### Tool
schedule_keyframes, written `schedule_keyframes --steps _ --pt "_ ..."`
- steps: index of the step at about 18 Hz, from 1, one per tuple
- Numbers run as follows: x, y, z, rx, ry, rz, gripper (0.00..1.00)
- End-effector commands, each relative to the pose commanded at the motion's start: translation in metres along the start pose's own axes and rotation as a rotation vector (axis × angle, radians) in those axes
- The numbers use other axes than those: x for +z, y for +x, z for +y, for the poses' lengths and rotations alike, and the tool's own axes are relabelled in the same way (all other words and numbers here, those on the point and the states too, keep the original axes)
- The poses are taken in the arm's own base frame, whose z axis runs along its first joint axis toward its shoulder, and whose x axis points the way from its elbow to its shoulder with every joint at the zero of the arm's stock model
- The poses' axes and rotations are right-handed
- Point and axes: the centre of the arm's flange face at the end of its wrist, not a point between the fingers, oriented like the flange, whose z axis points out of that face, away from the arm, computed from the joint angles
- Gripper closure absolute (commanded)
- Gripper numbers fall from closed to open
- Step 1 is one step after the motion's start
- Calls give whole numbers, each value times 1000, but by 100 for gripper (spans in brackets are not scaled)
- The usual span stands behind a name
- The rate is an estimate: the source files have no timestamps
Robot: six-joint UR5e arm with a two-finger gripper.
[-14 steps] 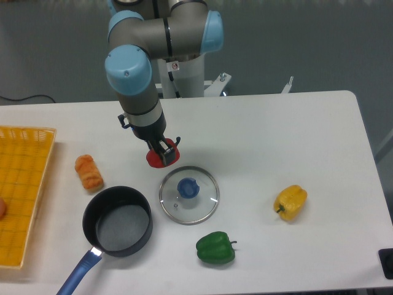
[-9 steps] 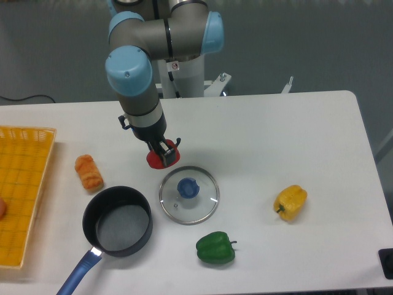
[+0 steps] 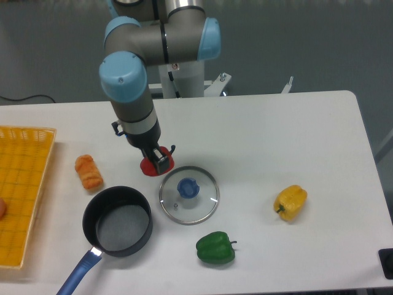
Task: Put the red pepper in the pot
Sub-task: 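Carry the held red pepper with the gripper over the dark saucepan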
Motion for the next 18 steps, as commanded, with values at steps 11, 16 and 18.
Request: schedule_keyframes --steps 11,16,18 --pt "33 19 -79 -60 26 -31 52" --pt "49 22 -88 -51 18 -22 52" --pt "56 21 -89 -49 11 -31 52"
